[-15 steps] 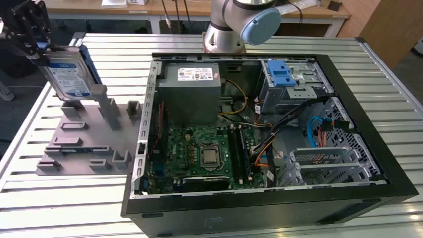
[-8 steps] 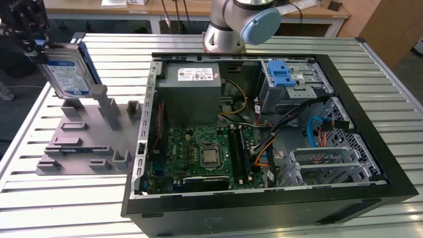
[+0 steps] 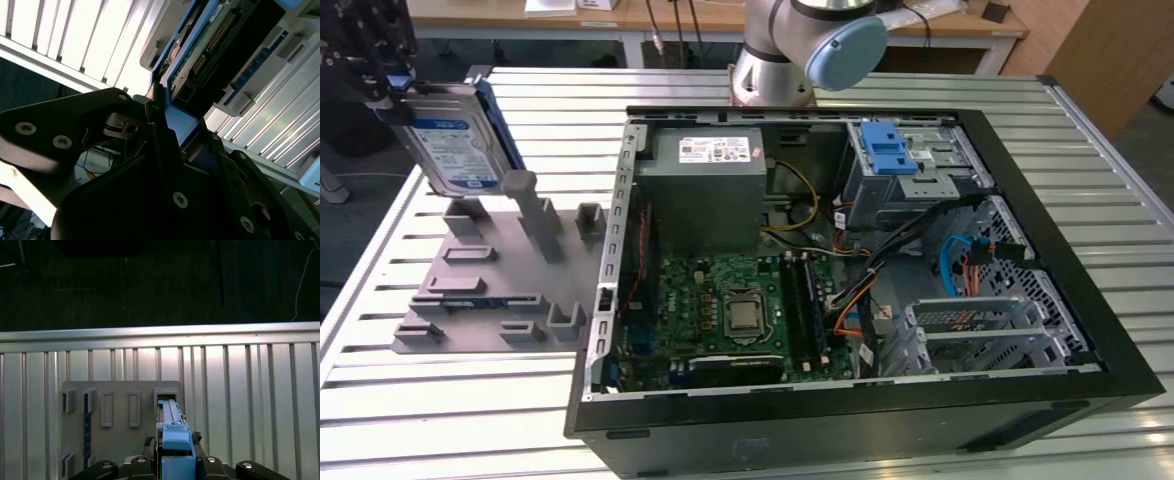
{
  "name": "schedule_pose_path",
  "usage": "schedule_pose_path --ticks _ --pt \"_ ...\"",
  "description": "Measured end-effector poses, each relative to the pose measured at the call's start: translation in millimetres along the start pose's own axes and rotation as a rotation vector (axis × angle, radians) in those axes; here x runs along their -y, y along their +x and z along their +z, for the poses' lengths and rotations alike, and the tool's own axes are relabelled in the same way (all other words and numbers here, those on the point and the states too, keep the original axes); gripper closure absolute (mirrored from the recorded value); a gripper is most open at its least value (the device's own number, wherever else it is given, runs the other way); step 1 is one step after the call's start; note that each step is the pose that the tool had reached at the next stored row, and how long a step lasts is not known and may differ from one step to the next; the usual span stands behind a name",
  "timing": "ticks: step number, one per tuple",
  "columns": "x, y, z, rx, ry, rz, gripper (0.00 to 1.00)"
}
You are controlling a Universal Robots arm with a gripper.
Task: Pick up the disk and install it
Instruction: 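Pick up the disk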
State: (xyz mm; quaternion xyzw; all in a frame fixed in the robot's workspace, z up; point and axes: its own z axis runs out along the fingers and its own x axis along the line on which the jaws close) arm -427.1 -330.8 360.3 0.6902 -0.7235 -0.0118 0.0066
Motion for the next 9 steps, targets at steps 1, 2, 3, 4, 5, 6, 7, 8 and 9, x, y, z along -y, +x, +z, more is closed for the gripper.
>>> schedule_pose_path --ticks 1,2,3,4,5,6,7,8,9 --pt "0.0 0.0 -1.3 0.0 0.0 0.0 0.64" --pt "0.0 0.0 -2.0 0.0 0.0 0.0 0.64" --pt "-0.1 0.0 -2.9 0.0 -0.0001 0.0 0.64" --pt "-0.1 0.0 -3.6 0.0 0.0 0.0 0.64" --pt "-0.1 0.0 -4.4 0.0 0.0 0.0 0.64" --pt "-0.1 0.0 -5.1 0.0 0.0 0.0 0.64" --pt "-0.1 0.0 -5.9 0.0 0.0 0.0 0.64" --pt "-0.2 -0.1 -6.7 -0.0001 0.0 0.0 0.64" --pt "-0.2 0.0 -7.4 0.0 0.0 0.0 0.64"
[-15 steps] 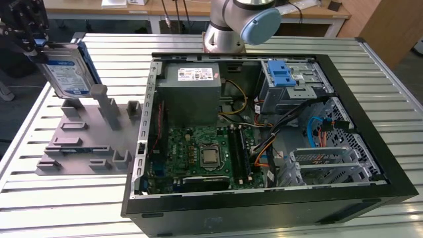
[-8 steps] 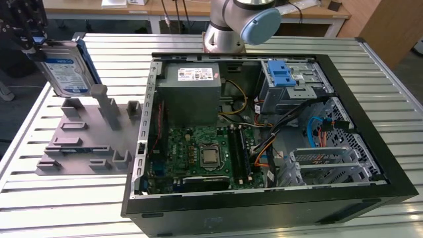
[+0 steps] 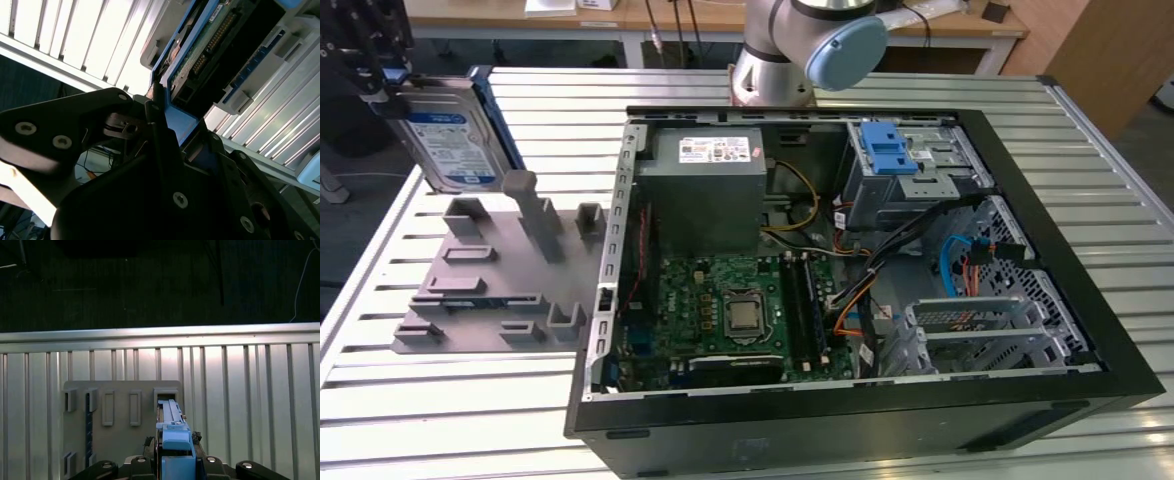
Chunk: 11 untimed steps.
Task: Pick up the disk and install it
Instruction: 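Pick up the disk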
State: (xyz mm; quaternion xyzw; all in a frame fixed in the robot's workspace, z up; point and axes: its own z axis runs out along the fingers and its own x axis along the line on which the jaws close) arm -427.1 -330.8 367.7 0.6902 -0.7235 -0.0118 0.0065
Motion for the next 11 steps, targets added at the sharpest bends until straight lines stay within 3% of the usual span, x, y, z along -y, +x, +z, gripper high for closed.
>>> schedule_pose_path --ticks 11 --pt "-0.2 -0.1 -10.1 0.0 0.0 0.0 0.64"
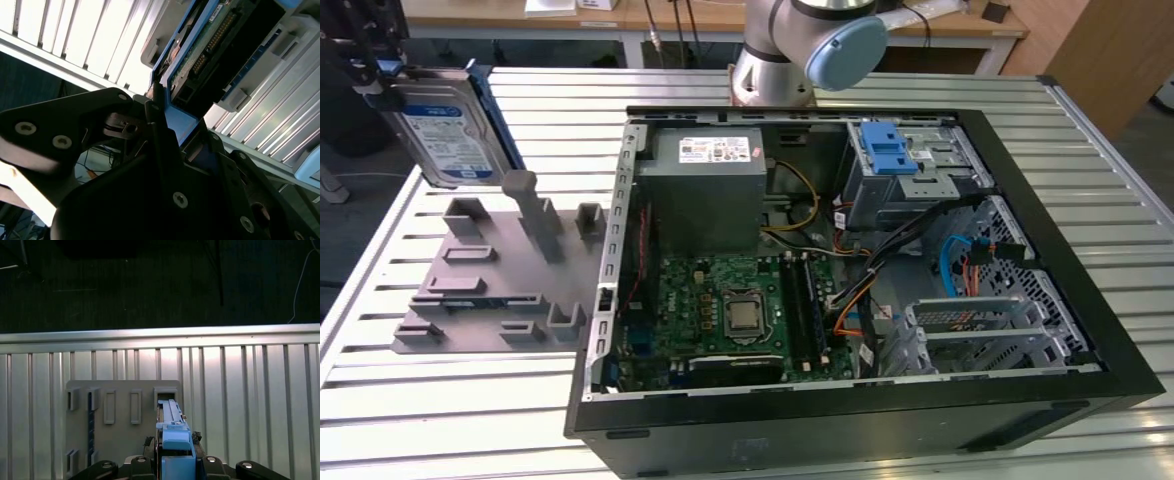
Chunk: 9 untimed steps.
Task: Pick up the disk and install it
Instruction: 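Pick up the disk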
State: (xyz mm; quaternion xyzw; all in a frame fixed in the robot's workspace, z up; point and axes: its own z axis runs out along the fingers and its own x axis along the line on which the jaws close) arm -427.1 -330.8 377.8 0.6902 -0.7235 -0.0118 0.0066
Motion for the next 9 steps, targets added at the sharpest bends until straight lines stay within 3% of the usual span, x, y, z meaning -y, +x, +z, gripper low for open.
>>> schedule_pose_path --ticks 9 --pt "-0.3 -0.1 -12.2 0.0 0.0 0.0 0.64"
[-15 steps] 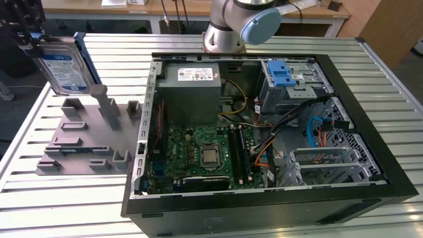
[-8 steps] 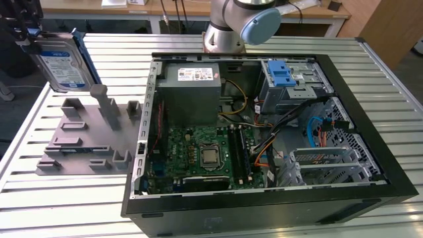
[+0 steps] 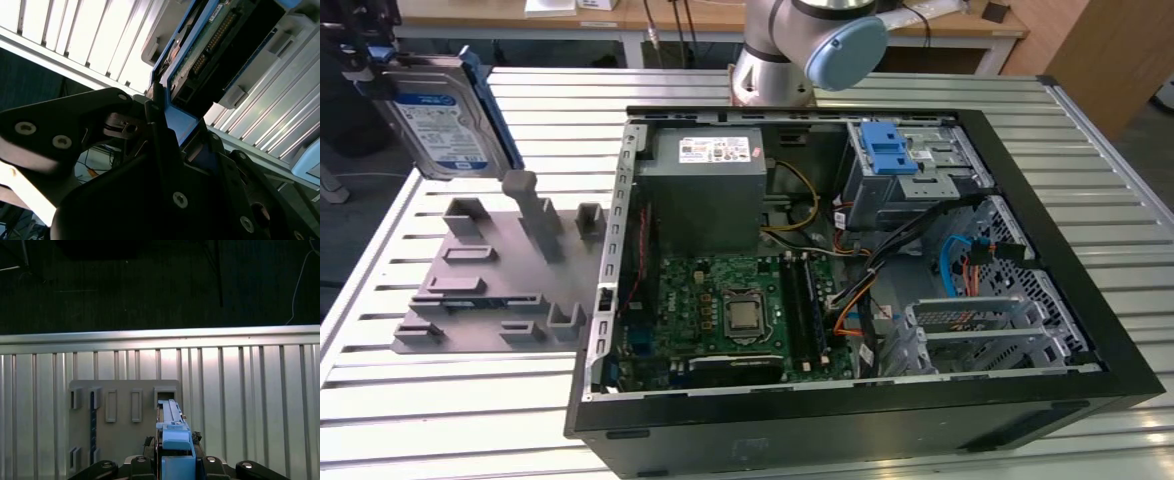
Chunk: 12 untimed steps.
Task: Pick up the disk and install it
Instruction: 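Pick up the disk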
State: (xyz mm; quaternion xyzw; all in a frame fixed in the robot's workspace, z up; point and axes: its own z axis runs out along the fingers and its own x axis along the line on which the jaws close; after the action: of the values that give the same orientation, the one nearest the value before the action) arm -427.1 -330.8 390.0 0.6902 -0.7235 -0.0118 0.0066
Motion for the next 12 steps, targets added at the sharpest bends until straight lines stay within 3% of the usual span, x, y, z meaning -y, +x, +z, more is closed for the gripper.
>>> schedule_pose_path --ticks 12 --pt "-0.3 -0.1 -10.1 0.0 -0.0001 0.0 0.64"
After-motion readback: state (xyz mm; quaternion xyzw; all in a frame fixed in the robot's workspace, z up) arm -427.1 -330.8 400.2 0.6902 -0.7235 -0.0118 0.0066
